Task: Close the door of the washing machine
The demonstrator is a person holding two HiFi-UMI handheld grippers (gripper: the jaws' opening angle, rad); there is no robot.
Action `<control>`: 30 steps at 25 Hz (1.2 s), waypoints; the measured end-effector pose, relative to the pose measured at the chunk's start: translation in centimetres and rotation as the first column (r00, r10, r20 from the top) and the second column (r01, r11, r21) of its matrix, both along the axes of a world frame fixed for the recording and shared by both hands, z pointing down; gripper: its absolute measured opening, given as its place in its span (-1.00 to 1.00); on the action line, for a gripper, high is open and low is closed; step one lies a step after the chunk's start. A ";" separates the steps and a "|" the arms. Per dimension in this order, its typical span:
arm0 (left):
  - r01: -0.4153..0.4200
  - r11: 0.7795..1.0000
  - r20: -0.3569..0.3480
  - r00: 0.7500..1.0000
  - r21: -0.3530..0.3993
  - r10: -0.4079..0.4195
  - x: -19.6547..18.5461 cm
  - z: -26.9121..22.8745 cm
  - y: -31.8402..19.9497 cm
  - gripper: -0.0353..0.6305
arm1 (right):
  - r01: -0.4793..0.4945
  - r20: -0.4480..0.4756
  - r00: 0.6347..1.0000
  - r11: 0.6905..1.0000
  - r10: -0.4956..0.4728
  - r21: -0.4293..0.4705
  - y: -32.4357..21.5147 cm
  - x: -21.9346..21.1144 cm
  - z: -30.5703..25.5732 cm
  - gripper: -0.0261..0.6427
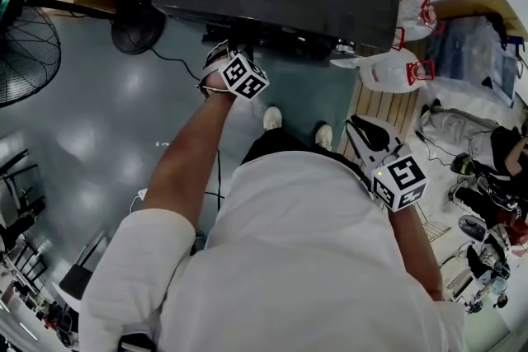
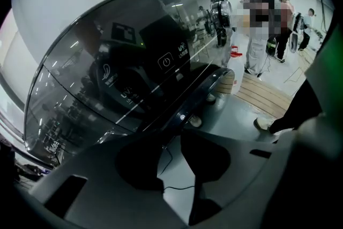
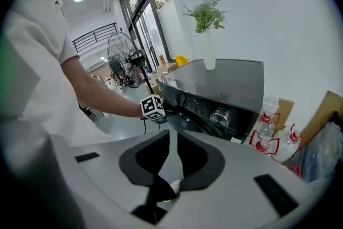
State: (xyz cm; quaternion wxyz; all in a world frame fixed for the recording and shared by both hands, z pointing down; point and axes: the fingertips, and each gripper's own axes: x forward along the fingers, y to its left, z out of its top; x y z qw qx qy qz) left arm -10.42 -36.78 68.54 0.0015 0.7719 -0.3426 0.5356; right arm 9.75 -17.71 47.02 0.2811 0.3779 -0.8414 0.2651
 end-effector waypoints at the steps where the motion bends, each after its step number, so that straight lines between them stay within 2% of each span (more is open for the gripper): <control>1: -0.004 1.000 0.001 1.000 -0.003 0.004 0.0 0.1 0.0 -0.54 | 0.000 0.002 1.000 1.000 0.000 -0.001 -0.1 0.0 0.0 -0.76; 9: -0.009 1.000 0.007 1.000 -0.010 0.009 0.1 0.1 0.1 -0.53 | 0.008 0.011 1.000 1.000 -0.008 0.006 -0.2 0.0 0.3 -0.76; 16: 0.011 0.998 0.009 1.000 -0.055 -0.011 -0.4 0.2 0.4 -0.54 | 0.014 0.017 1.000 1.000 -0.014 0.023 0.5 0.1 0.0 -0.76; 20: 0.034 0.999 0.002 0.999 -0.033 -0.034 -0.4 -0.9 0.5 -0.54 | 0.017 0.027 0.999 0.999 -0.018 0.033 0.9 0.6 -0.3 -0.76; 22: 0.043 0.999 -0.023 0.999 -0.031 -0.044 -0.1 -1.7 0.9 -0.55 | 0.025 0.033 0.999 0.999 -0.026 0.038 1.2 0.7 -0.4 -0.76; 26: 0.089 0.995 -0.126 0.988 -0.038 -0.094 0.9 -3.8 2.1 -0.55 | 0.046 0.048 0.998 0.998 -0.049 0.052 1.7 1.0 -0.4 -0.76; 28: 0.120 0.992 -0.185 0.974 -0.051 -0.127 1.5 -4.9 3.2 -0.55 | 0.061 0.050 0.997 0.996 -0.064 0.060 2.1 1.3 -0.6 -0.76; 30: 0.176 0.981 -0.259 0.947 -0.081 -0.191 1.7 -6.1 4.3 -0.58 | 0.076 0.052 0.995 0.995 -0.079 0.071 2.5 1.6 -0.9 -0.77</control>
